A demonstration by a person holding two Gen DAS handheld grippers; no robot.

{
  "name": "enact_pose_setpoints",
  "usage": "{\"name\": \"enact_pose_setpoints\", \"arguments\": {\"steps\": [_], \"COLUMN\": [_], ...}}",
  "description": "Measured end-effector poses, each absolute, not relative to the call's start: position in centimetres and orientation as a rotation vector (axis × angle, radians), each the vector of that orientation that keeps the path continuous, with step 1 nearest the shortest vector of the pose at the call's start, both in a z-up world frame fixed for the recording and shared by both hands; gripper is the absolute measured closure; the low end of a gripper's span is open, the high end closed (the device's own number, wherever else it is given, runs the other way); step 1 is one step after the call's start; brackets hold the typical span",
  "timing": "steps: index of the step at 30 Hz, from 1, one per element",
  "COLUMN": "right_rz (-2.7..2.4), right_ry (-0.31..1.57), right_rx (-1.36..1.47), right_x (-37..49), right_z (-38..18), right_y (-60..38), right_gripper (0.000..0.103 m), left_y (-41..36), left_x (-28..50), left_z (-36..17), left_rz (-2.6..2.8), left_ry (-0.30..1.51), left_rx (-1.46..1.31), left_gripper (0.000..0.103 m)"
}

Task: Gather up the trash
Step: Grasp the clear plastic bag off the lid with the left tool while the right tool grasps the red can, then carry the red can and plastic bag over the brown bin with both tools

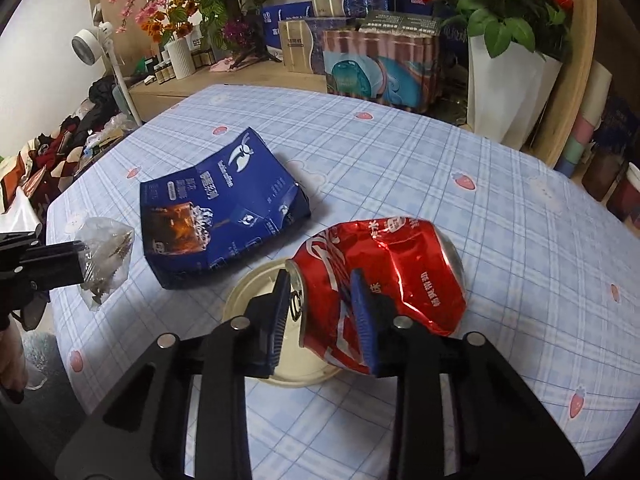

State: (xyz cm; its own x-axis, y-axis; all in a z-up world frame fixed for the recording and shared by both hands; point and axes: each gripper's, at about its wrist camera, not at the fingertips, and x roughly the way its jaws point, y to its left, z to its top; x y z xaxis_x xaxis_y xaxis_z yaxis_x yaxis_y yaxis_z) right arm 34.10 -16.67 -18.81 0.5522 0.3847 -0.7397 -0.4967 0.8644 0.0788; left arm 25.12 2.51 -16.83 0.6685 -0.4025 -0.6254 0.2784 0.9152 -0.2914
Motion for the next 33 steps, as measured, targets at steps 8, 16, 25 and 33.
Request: {"name": "enact_pose_setpoints", "arguments": {"steps": [8,16,25,33], "right_rz": [0.512,0.52,0.529,0.547], "right_ry": [0.794,0.746,0.666,0.604], "right_rx": [-0.141,-0.145,-0.112,-0.074], "right_x": [31.7,28.1,21.6,14.5], "right_z": [-17.0,-14.4,-10.7,-8.0], "right_y": [-17.0,-17.0,-17.7,-18.2], "right_gripper": [0.072,0.072,0.072,0.072], "left_y": [3.1,3.6,4.1,4.8], "left_x": [23.2,20.4,15.9,10.9], "left_z": [-15.7,-13.9,-9.5,-6.9], "left_rz": [-0.388,-0.386,-0.396,-0.407], "left_ry": [0.719,0.688,0.617,0.573], "left_rx": [-0.183,-0.177,-0.147,-0.148], "left_gripper": [0.095,0.095,0.095,0.095]}}
